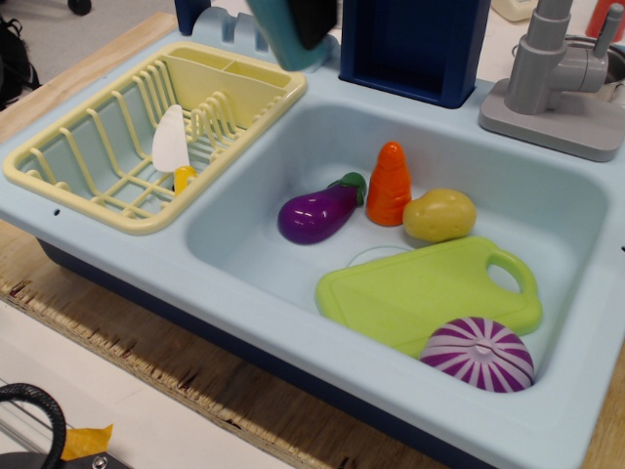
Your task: Put cup from counter or drying rack into sink
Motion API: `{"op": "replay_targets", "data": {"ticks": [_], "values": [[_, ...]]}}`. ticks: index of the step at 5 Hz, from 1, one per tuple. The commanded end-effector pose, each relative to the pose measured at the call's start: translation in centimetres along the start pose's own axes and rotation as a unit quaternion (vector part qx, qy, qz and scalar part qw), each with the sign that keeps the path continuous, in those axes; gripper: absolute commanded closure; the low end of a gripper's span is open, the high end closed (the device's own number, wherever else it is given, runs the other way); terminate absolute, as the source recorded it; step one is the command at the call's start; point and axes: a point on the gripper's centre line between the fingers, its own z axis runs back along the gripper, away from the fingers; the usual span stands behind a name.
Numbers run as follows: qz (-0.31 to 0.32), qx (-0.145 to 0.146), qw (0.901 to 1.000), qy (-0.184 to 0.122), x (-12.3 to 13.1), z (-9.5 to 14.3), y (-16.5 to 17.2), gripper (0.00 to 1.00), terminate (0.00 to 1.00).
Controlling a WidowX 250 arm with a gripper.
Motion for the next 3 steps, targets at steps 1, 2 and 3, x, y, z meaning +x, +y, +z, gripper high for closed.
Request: {"op": "replay_targets", "data": {"ticks": [1,2,3], "values": [[0.029,-0.038,0.9988,-0.013,-1.74,-0.15,-2.84,0.0,0.0],[0.029,-0.038,0.9988,-0.013,-1.74,-0.15,-2.84,0.0,0.0],[0.029,-0.038,0.9988,-0.013,-1.74,-0.15,-2.84,0.0,1.0]]}}
